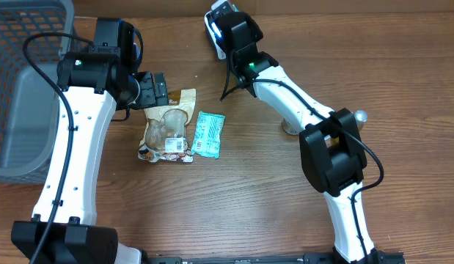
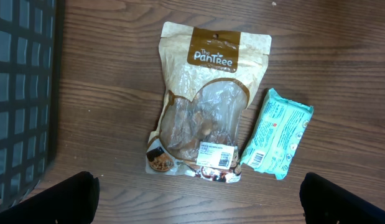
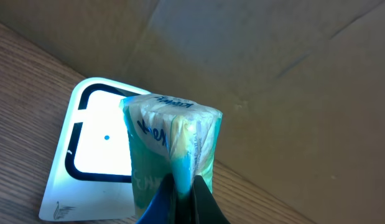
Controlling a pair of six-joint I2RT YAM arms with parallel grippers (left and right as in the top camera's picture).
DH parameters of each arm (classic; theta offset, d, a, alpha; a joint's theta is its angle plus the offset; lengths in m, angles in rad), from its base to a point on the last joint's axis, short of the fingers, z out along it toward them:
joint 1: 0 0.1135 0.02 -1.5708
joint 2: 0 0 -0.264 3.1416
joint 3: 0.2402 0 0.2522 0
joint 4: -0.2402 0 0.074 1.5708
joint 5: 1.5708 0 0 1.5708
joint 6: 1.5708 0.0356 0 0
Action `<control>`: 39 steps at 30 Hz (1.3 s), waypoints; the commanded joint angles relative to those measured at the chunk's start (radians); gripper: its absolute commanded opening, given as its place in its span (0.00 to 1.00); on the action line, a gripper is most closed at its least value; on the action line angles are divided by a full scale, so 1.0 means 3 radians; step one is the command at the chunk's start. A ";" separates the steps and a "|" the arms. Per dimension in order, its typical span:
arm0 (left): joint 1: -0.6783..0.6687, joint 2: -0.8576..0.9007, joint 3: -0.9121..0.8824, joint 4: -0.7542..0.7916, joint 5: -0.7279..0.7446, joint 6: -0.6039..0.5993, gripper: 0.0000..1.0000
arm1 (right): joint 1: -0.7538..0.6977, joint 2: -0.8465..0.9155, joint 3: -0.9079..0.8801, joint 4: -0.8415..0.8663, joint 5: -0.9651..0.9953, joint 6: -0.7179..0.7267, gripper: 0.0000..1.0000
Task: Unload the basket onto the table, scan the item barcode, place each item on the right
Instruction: 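Carry the Kleenex pack up to the white scanner with the right gripper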
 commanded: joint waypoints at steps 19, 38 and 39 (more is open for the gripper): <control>-0.0006 0.0025 -0.0005 0.0001 0.0017 0.0028 1.00 | 0.0006 0.0217 0.0050 0.0075 0.0011 -0.0001 0.04; -0.0006 0.0025 -0.0005 0.0001 0.0017 0.0028 1.00 | 0.0018 -0.1057 0.0050 -0.1597 0.0058 0.1471 0.04; -0.0006 0.0025 -0.0005 0.0001 0.0017 0.0028 0.99 | 0.0014 -0.1106 0.0050 -0.1858 -0.0001 0.1662 0.04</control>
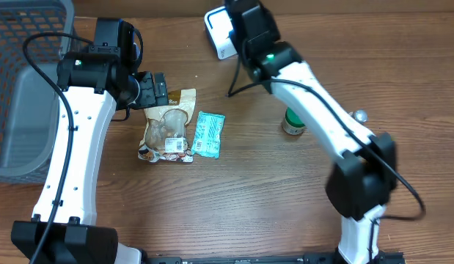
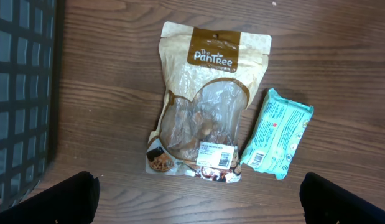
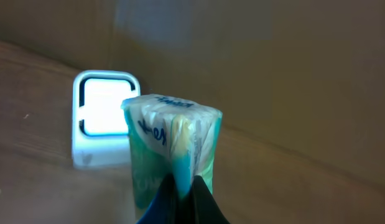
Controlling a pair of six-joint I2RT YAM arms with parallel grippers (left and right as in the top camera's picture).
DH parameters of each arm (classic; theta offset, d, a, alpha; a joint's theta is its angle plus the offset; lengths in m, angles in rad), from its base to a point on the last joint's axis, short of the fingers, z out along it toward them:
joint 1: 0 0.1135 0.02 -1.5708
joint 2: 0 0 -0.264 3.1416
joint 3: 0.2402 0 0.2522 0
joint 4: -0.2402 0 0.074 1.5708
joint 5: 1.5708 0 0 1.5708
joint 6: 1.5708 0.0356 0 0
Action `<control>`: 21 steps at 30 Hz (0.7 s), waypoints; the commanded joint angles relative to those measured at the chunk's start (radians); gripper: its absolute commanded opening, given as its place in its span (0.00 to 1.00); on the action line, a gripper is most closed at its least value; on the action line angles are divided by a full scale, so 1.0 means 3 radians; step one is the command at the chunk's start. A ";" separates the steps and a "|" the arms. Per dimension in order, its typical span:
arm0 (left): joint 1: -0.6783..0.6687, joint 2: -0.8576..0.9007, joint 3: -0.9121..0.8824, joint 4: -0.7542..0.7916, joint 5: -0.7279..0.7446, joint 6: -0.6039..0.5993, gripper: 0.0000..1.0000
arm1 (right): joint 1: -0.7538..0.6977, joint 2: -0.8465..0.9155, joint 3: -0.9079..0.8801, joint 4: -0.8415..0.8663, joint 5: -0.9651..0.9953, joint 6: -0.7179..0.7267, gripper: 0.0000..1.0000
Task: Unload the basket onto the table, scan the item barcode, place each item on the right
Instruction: 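Carry the Kleenex pack up to the white scanner with the right gripper, then move the Kleenex pack right and set it down near the green jar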
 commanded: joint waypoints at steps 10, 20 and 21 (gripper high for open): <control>-0.0006 0.0025 -0.0005 0.0001 0.0015 0.0028 1.00 | 0.0011 -0.0238 -0.0196 -0.2026 -0.1273 0.1972 0.04; -0.0006 0.0025 -0.0005 0.0000 0.0015 0.0028 1.00 | -0.0032 -0.0223 -0.1265 -0.1956 -0.1189 0.2144 0.04; -0.0006 0.0025 -0.0005 0.0001 0.0015 0.0028 1.00 | -0.0050 -0.0223 -0.1316 -0.1926 -0.1077 0.2145 0.04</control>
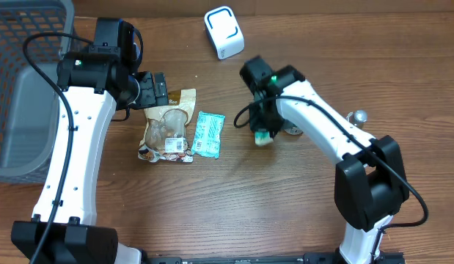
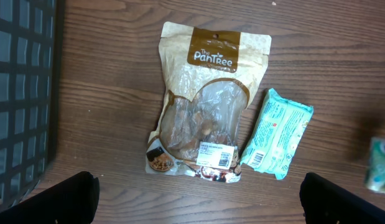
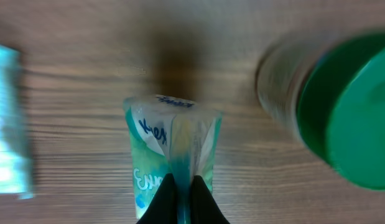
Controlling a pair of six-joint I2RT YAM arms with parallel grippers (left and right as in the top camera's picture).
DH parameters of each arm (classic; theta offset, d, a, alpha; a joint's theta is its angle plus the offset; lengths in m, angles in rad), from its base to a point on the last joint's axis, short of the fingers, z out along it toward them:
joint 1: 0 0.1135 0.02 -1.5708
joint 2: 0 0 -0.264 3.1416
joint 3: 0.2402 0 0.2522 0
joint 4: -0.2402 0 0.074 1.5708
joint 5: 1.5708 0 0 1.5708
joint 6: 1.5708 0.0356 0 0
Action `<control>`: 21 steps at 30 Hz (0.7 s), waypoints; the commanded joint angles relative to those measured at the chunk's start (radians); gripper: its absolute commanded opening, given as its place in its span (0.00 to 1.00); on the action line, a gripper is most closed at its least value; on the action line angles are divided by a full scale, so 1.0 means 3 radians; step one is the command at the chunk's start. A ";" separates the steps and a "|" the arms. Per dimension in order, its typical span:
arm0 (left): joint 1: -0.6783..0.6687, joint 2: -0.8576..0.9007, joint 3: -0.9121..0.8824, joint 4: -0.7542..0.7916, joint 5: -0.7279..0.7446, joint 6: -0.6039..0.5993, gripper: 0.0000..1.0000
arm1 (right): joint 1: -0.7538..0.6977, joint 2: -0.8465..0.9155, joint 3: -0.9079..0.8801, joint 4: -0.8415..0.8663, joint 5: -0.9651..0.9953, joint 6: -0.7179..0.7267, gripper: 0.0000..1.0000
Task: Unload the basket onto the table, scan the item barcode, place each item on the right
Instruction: 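Move the Kleenex pack right and set it down near the green jar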
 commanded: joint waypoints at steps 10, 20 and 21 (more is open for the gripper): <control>-0.0008 0.0025 -0.0005 0.0001 0.0017 0.0028 0.99 | -0.0420 0.0010 -0.0315 0.0259 0.0922 0.0103 0.04; -0.0008 0.0025 -0.0005 0.0001 0.0017 0.0028 1.00 | -0.0642 0.0010 -0.0315 0.0340 0.0169 -0.0027 0.04; -0.0008 0.0025 -0.0005 0.0001 0.0017 0.0028 0.99 | -0.0642 0.0010 -0.0315 0.0324 0.0116 -0.0025 0.04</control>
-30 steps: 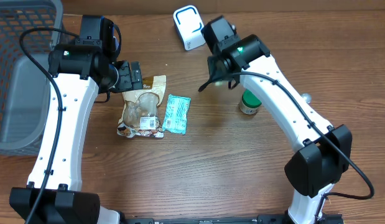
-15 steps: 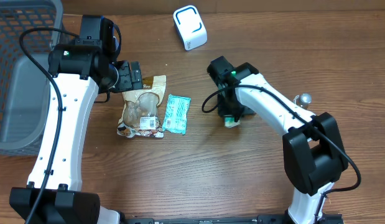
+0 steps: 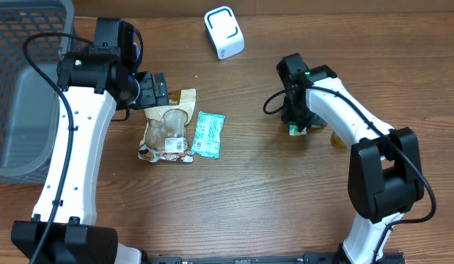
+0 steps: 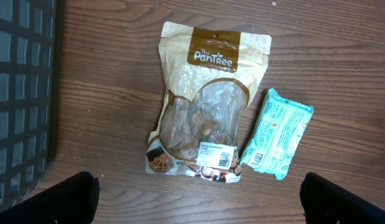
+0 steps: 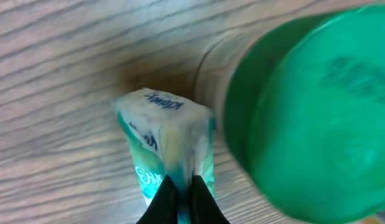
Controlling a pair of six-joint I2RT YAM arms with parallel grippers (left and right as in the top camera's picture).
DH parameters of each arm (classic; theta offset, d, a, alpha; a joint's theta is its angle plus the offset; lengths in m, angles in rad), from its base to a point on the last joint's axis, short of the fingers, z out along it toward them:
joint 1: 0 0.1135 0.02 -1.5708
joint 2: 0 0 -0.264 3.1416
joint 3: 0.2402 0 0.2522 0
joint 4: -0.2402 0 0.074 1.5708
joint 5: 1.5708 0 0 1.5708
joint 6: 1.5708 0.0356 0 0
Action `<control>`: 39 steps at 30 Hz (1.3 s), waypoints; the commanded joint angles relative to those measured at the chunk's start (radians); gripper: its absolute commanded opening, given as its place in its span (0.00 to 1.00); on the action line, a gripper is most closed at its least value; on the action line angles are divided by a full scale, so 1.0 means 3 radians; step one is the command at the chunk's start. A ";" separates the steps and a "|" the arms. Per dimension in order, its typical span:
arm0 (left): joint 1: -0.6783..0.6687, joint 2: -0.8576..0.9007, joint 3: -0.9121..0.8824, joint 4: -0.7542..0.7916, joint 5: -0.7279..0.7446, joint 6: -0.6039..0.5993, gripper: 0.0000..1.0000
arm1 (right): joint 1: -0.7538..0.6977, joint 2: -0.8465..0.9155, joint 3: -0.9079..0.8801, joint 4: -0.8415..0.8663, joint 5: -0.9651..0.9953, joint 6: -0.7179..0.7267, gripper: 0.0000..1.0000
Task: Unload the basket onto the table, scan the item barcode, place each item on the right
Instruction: 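Move the Kleenex pack right and set it down near the green jar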
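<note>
My right gripper [image 5: 180, 193] is shut on a small teal tissue pack [image 5: 161, 143], held end-down close to the wood right beside a green-capped bottle [image 5: 310, 106]. In the overhead view the right gripper [image 3: 294, 117] is at the right of centre, and the pack peeks out under it. The white barcode scanner [image 3: 224, 31] sits at the back of the table, well away from the gripper. My left gripper [image 4: 198, 199] hangs open above a tan snack pouch [image 4: 204, 106] and a second teal tissue pack [image 4: 279, 134], touching neither.
A dark mesh basket [image 3: 25, 88] stands at the far left edge. The snack pouch [image 3: 168, 128] and second tissue pack [image 3: 208, 134] lie side by side left of centre. A yellowish object [image 3: 338, 138] lies by the right arm.
My right gripper, still shut on the tissue pack, has moved to the right and stands lower, right beside the green-capped bottle. The left arm has not moved.
My right gripper held the tissue pack in front of the lit scanner at the back of the table. It then stood farther from the scanner. Later it held the pack over the mid-table, and now beside the bottle at the right. The left gripper stayed open throughout.
</note>
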 commanded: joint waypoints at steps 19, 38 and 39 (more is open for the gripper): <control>-0.0008 0.0025 -0.0005 0.0000 0.0017 0.0028 1.00 | 0.0038 0.0008 -0.0020 -0.0174 -0.0380 -0.0042 0.49; -0.0008 0.0025 -0.0005 0.0000 0.0017 0.0028 1.00 | 0.0530 0.0008 -0.0020 0.0243 -0.0740 -0.0037 0.69; -0.0008 0.0025 -0.0005 0.0000 0.0017 0.0028 1.00 | 0.0571 0.0008 -0.0020 0.0303 -0.0741 -0.0036 0.69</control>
